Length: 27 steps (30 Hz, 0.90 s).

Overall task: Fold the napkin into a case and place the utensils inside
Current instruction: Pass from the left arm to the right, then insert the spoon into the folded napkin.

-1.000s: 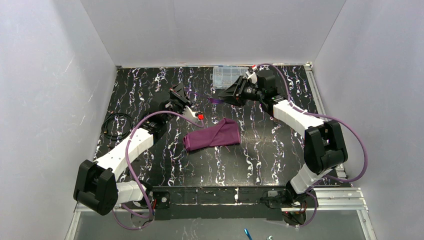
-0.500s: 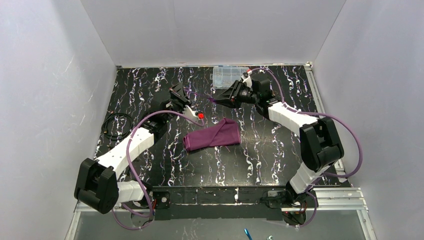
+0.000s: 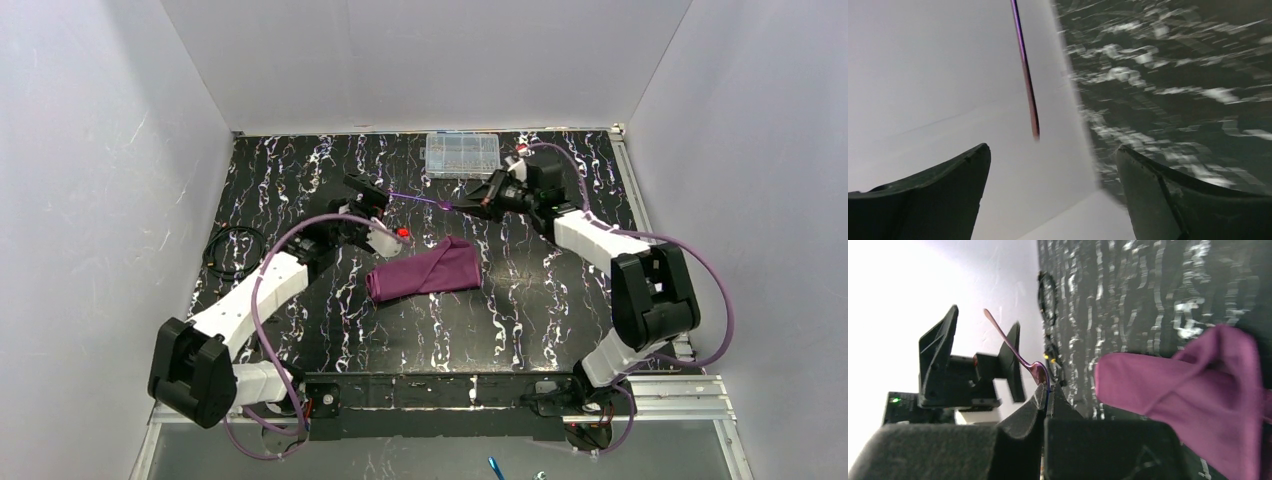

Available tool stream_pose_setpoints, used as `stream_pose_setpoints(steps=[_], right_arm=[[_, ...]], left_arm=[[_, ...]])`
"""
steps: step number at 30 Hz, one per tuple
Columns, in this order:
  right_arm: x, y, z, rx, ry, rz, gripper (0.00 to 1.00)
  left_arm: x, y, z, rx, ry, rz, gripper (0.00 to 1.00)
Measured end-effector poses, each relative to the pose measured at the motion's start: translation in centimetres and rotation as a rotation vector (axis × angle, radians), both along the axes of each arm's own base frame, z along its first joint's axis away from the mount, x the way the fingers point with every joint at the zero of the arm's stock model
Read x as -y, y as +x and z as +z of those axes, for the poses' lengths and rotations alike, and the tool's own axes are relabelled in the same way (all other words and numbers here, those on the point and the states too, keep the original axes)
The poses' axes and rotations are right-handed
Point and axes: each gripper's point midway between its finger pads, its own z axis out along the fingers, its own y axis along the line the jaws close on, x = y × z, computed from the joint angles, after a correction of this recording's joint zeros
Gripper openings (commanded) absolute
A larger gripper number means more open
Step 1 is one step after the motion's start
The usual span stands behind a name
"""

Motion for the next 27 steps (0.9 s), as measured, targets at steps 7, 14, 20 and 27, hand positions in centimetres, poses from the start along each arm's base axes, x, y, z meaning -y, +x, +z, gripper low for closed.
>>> stream_pose_setpoints(steps=[7, 14, 20, 27], right_arm=[[7.8, 0.4, -1.3, 0.045, -0.219, -0.075, 0.01], [12.2, -3.8, -0.4, 0.091, -0.444, -0.013, 0.01], [14.4, -7.0, -2.2, 0.021, -0.566, 0.041, 0.01], [15.1, -8.3, -2.9, 0.014, -0.609, 0.065, 0.01]], left_arm=[[1.7, -3.0, 1.1, -0.519, -0.348, 0.18, 0.85], [2.3, -9.1, -8.2, -1.153, -0.464, 0.533, 0.45], [0.3, -11.3, -14.6, -1.536, -0.503, 0.932, 0.4], [0.9, -12.6, -14.5, -1.63, -0.548, 1.032, 0.43]])
